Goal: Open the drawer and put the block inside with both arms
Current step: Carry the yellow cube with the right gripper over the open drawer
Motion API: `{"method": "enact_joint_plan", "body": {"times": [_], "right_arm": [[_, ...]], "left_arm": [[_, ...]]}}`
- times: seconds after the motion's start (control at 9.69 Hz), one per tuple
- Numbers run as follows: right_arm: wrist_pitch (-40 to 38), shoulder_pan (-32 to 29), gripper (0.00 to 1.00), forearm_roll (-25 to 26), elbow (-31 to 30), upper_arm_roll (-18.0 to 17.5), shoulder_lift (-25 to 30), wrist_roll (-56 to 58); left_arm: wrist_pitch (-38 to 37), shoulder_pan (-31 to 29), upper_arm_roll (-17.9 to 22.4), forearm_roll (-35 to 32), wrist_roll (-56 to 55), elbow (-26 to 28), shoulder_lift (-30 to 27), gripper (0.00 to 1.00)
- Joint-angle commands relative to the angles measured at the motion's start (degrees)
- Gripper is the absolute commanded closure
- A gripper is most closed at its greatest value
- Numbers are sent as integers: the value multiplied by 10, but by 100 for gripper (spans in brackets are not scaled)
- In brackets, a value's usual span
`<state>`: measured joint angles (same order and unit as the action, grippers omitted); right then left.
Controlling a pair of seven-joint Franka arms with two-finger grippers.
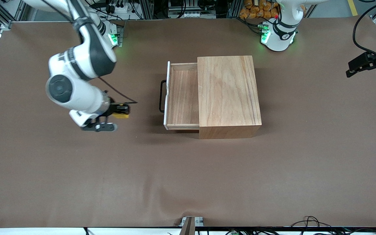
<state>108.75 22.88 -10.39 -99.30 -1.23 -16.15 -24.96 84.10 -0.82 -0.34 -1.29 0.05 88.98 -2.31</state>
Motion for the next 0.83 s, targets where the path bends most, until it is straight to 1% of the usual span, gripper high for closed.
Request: {"method": "enact_joint_plan", "body": {"times": [0.0, 0.1, 0.41, 0.52, 0.72], "right_arm": [[49, 64, 100, -15, 0, 8, -2, -82], [80, 85, 100, -15, 0, 8, -6, -95], [116, 128, 100, -15, 4, 8, -13, -97], [124, 140, 100, -16, 13, 8, -27, -97], [125, 167, 100, -16, 45, 8, -74, -97]], "left_arm": [[11, 0, 2, -12, 2, -2, 7, 0], [20, 1, 2, -8, 0, 1, 7, 0], [19, 4, 3, -7, 4, -2, 7, 0], [19, 4, 2, -7, 7, -2, 8, 0], [19, 3, 2, -7, 11, -5, 10, 0]]}}
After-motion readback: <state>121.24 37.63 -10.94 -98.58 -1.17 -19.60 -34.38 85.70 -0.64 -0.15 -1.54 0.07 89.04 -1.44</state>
